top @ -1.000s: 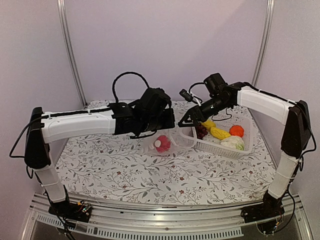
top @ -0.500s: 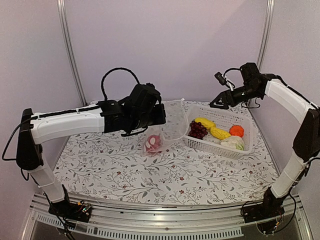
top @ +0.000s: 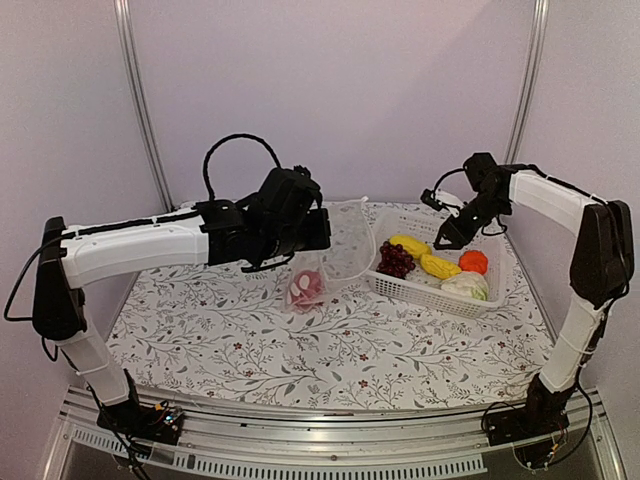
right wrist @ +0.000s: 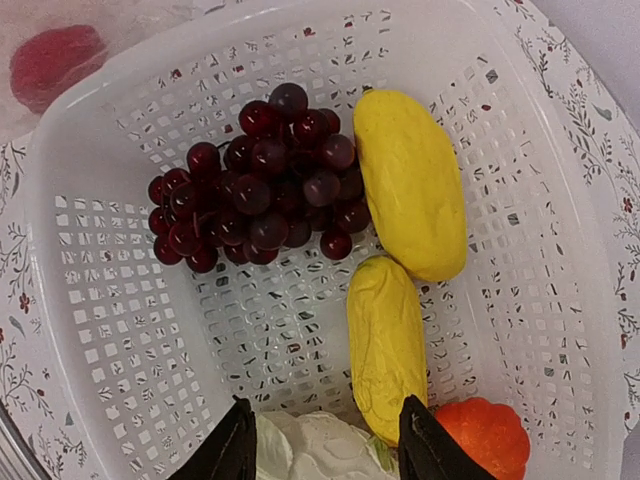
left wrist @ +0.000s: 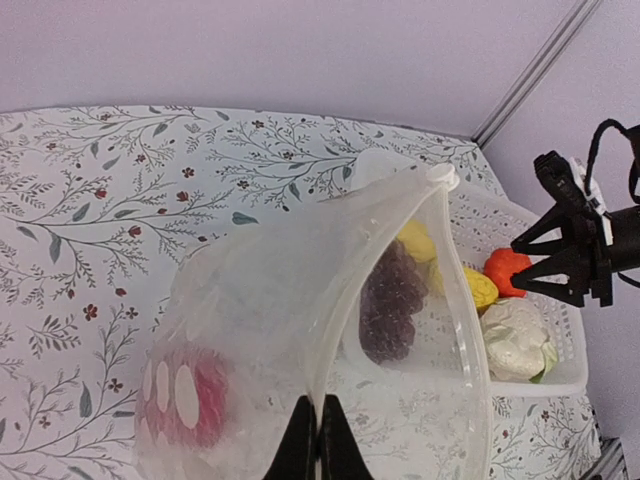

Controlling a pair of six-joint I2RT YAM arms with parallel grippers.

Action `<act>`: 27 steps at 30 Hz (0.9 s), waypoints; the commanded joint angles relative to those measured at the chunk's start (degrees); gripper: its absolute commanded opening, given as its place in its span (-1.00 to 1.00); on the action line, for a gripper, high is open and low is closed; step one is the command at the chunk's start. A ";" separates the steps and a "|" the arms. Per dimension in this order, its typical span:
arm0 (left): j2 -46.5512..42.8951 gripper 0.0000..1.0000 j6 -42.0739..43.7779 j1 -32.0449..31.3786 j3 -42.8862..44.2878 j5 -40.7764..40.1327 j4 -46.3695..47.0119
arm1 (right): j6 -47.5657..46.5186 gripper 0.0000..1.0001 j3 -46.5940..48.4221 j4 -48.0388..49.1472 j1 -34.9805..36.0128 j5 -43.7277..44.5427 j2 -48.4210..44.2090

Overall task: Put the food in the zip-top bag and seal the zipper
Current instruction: Pick up the fake fruit from the bin.

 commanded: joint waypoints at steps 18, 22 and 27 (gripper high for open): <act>0.27 -1.00 0.25 0.91 0.03 2.17 -1.28 | -8.49 0.15 4.36 1.72 1.27 10.30 16.64; 0.28 -1.00 0.13 0.96 0.03 2.76 -1.31 | -7.95 0.11 5.65 3.02 1.46 12.61 19.26; 0.31 -1.00 0.02 0.90 -0.05 3.06 -1.53 | -7.63 -0.22 6.11 3.11 1.38 12.48 20.27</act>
